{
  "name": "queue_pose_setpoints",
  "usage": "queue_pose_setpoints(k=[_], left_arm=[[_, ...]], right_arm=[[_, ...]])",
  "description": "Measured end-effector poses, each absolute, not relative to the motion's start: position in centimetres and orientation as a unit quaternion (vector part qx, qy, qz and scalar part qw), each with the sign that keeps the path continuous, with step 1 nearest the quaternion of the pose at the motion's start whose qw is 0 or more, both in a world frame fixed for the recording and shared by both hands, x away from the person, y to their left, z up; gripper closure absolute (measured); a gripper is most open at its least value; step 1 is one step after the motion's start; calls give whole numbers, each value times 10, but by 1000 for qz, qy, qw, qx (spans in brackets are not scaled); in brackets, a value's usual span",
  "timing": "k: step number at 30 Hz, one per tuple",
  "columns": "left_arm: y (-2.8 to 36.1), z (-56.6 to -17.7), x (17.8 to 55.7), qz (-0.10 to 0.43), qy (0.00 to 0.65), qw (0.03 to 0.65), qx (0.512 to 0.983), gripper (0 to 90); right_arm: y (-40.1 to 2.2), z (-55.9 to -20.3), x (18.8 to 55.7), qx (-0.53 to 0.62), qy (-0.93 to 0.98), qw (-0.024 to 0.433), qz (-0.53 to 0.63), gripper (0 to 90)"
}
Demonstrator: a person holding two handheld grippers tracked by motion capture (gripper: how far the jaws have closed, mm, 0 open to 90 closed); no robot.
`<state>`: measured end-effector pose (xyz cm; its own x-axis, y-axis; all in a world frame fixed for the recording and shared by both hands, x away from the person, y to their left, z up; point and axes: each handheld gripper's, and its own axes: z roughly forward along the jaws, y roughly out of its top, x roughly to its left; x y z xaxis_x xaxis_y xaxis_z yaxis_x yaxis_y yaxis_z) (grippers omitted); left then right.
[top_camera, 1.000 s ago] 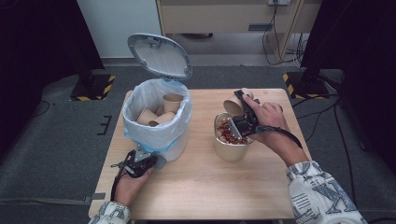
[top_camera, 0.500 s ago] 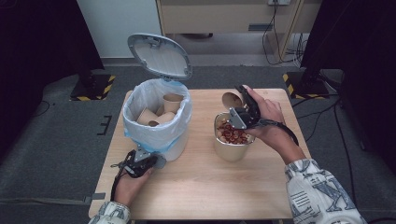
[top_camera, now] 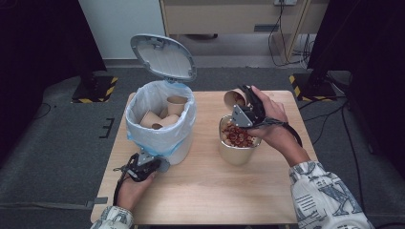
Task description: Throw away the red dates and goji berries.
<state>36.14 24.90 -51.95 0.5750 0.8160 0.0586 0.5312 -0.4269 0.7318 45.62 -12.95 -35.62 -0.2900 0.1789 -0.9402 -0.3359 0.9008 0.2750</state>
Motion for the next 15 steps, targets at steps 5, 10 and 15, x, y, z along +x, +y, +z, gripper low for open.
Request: queue_pose_setpoints(k=[5,10,15], left_arm=[[249,-519,361,208,411,342,819,885],[249,-519,361,208,411,342,819,885],[249,-519,361,207,411,343,819,885]], right_arm=[[-128,-352,457,-38,776,584,237,297],[-128,-349,458,-20,777,571,262,296],[-128,-347,459,-8,782,558,278,295]])
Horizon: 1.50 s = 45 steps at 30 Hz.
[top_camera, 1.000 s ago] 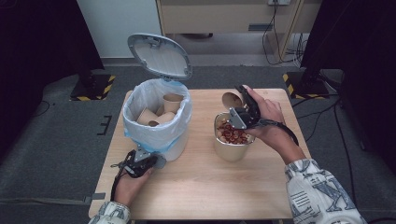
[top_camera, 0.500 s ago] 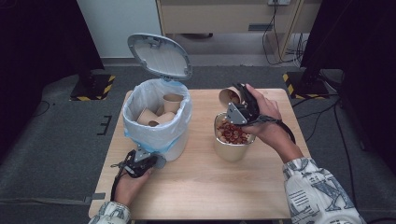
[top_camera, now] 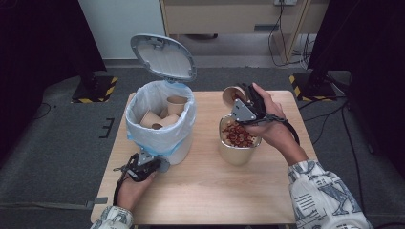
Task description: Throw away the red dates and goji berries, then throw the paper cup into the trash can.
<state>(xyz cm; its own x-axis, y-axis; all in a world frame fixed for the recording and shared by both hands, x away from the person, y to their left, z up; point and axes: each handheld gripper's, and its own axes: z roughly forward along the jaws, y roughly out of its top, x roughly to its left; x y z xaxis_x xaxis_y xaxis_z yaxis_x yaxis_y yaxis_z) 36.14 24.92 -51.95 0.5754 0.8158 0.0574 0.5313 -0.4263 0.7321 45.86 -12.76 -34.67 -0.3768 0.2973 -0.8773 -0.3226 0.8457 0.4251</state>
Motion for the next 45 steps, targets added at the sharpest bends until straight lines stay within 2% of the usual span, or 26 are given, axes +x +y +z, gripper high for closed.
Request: queue_pose_setpoints(k=[22,45], left_arm=[[249,-519,361,208,411,342,819,885],[249,-520,361,209,411,343,818,885]], right_arm=[[-107,-318,455,48,783,485,386,294],[-67,-302,455,26,790,469,394,294]])
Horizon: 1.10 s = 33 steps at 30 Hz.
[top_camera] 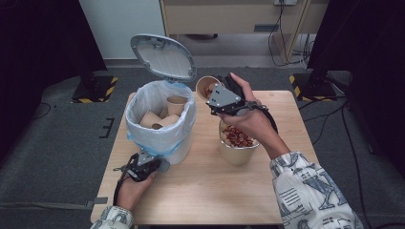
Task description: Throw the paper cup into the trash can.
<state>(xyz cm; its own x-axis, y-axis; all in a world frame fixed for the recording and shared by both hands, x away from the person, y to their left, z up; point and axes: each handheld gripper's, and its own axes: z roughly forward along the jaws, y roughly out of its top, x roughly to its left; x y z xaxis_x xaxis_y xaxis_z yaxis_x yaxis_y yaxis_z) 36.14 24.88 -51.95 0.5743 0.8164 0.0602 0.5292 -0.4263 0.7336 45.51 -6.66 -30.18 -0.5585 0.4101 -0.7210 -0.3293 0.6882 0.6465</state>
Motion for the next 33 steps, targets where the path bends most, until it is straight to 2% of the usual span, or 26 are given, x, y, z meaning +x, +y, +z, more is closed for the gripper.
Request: queue_pose_setpoints(k=[33], left_arm=[[249,-520,361,209,412,344,817,885]], right_arm=[[-35,-283,455,6,787,464,406,292]])
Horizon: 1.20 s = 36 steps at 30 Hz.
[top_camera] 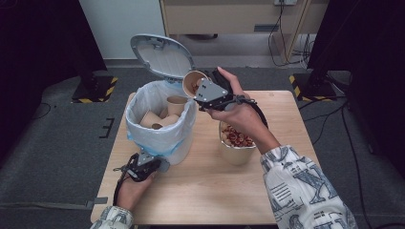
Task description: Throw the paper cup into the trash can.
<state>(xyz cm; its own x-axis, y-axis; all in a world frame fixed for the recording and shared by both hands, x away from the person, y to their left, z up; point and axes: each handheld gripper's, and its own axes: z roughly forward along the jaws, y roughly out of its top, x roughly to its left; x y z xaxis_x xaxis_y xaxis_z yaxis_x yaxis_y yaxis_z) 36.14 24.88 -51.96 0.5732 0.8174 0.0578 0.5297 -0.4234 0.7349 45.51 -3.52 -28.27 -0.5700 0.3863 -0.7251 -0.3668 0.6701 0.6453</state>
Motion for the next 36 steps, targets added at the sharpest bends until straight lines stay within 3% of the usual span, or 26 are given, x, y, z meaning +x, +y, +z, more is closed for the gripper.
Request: queue_pose_setpoints(k=[36], left_arm=[[249,-520,361,207,413,347,816,883]], right_arm=[[13,-276,458,-36,784,462,413,290]])
